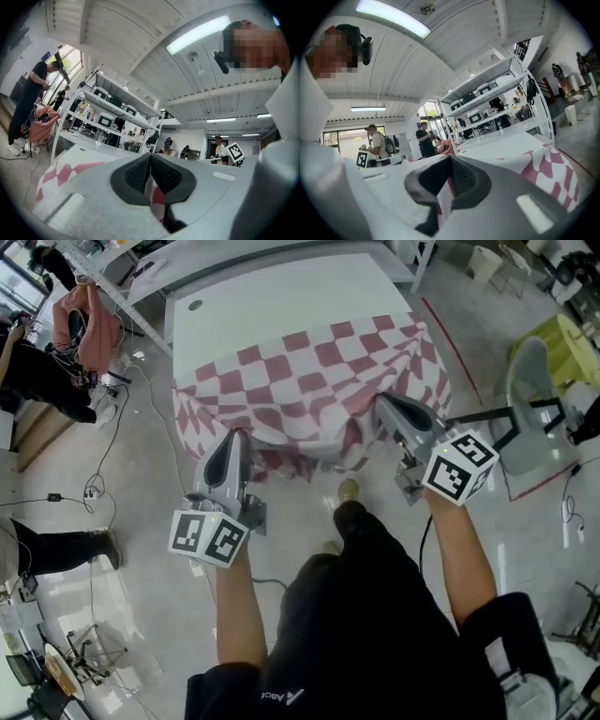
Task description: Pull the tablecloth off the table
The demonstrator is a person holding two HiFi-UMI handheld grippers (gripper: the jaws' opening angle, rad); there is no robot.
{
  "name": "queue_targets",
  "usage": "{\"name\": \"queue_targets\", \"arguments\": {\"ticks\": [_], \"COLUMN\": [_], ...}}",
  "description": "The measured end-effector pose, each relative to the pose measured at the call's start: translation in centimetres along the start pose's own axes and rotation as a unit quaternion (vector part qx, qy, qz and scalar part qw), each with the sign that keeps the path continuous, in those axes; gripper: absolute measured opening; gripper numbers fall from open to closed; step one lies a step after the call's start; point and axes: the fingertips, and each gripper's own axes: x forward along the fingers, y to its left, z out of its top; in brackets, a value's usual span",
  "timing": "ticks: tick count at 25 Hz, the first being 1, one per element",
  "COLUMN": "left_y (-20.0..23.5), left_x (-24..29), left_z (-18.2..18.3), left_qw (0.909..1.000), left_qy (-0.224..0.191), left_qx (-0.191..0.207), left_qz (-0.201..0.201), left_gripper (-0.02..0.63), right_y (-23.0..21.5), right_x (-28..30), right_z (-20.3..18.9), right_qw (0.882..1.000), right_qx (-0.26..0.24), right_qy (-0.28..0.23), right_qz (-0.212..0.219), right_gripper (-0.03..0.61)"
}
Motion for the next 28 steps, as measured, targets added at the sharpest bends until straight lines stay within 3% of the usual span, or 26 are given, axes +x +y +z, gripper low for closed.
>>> {"name": "queue_targets", "arguments": {"ticks": [5, 13, 21, 28], "left_y": [-4.2, -10.3, -17.1, -19.4], "left_x": [-5.9, -7.7, -9.9, -10.9], "left_z": [0.4, 4.7, 3.6, 2.9], "left_qw": [0.9991, 0.9958, 0.9957, 0.9942], "left_qy": [-0.041, -0.082, -0.081, -0.084], "left_qx": [0.006, 0.033, 0.043, 0.031], "left_qz": [-0.012, -0.022, 0.013, 0.059], "left_gripper": [0.011, 0.011, 0.011, 0.011], "right_y": [4.6, 7.7, 7.4, 6.6], "right_x": [-6.0, -10.3, -16.6, -19.5], "right_z": [-2.2, 2.0, 2.8, 3.2], "right_qw": [1.0, 0.997, 0.993, 0.993], "right_qx": [0.006, 0.002, 0.003, -0.024], "right_qy": [-0.025, -0.061, -0.072, -0.067], "right_qz": [0.013, 0.051, 0.089, 0.098], "right_gripper": [0.003, 0.003, 0.003, 0.003]}}
